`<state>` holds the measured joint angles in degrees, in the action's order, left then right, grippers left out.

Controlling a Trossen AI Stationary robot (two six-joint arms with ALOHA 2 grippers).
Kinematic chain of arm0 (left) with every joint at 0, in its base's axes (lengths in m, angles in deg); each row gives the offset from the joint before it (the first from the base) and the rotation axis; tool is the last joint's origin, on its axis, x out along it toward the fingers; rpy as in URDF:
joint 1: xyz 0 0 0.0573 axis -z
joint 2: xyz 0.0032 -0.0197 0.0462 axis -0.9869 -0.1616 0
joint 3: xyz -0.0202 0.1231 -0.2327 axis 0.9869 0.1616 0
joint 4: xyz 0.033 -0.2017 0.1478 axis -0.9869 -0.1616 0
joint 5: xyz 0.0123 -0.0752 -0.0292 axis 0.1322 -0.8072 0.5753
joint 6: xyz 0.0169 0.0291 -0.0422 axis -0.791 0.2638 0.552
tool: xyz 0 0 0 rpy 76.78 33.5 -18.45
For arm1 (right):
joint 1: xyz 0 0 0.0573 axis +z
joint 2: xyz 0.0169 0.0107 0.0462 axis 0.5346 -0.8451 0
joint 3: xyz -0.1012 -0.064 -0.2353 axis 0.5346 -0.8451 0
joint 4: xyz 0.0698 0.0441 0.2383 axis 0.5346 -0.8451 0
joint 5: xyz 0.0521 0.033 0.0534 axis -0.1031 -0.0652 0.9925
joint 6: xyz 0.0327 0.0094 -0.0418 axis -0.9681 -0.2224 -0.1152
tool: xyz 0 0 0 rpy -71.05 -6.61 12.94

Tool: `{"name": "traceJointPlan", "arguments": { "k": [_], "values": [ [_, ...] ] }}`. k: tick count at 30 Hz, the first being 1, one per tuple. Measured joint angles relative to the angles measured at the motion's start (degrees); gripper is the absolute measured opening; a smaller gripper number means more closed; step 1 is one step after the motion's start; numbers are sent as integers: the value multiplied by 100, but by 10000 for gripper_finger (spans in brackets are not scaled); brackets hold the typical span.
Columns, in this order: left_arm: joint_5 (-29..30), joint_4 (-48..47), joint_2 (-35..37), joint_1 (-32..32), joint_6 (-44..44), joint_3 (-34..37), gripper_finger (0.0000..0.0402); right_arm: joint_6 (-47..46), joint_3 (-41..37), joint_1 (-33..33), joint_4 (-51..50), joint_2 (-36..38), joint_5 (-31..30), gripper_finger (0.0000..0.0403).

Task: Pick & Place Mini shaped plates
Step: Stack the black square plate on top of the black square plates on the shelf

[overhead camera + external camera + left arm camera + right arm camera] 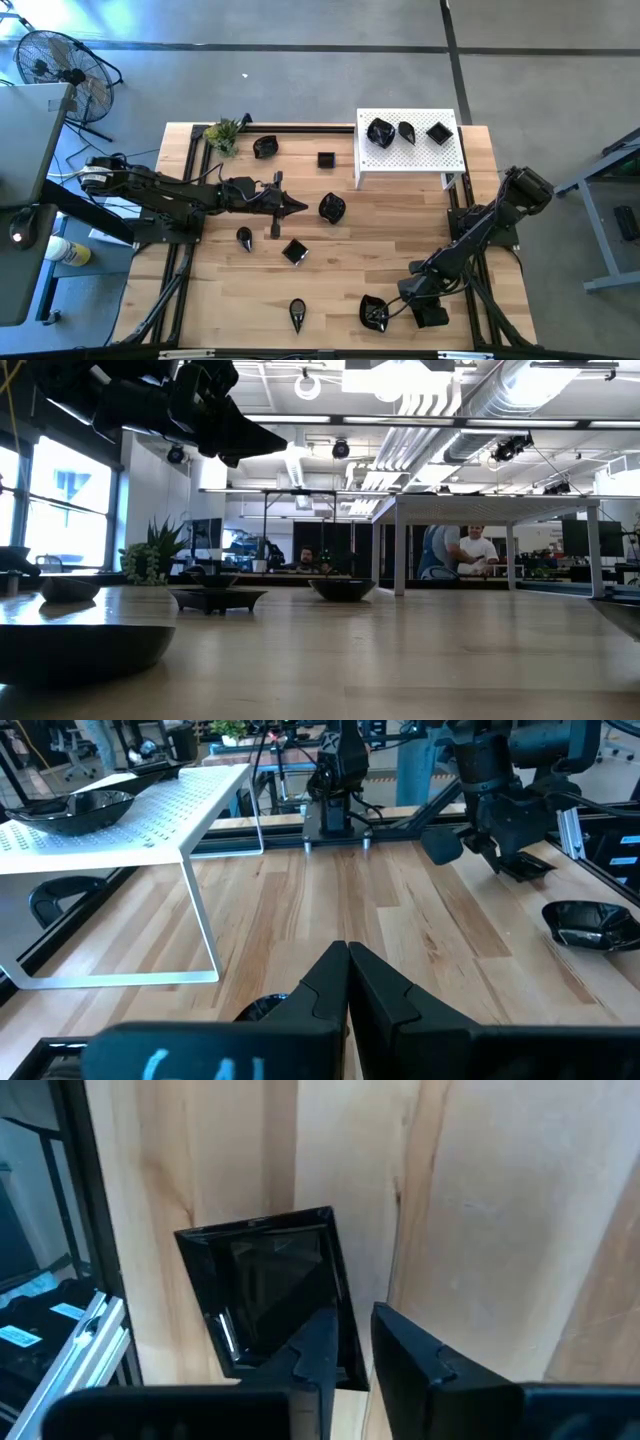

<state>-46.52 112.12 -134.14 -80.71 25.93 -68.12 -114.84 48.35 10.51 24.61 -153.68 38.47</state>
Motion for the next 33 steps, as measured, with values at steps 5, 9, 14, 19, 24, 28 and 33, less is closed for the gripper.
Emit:
{"name": "traceJointPlan", "arguments": {
  "k": [5,9,14,19,24,28,33],
  "values": [
    [0,-17,0,0,0,0,3,-229,0,-2,4,-1,20,20],
    [-7,-17,0,0,0,0,3,-579,0,-6,74,113,-20,5],
    [-13,-17,0,0,3,0,3,-1123,0,-137,85,566,-208,2],
    [-22,-13,0,0,20,0,3,-1716,0,-672,85,1442,-672,3],
    [-42,106,0,0,62,0,3,-2102,0,-1635,-48,2666,-1411,4],
    [-50,118,0,0,116,0,3,-2569,0,-2669,-257,3671,-2424,3],
    [-48,127,0,0,127,0,3,-3179,0,-4221,-661,4748,-3411,1]
  ]
}}
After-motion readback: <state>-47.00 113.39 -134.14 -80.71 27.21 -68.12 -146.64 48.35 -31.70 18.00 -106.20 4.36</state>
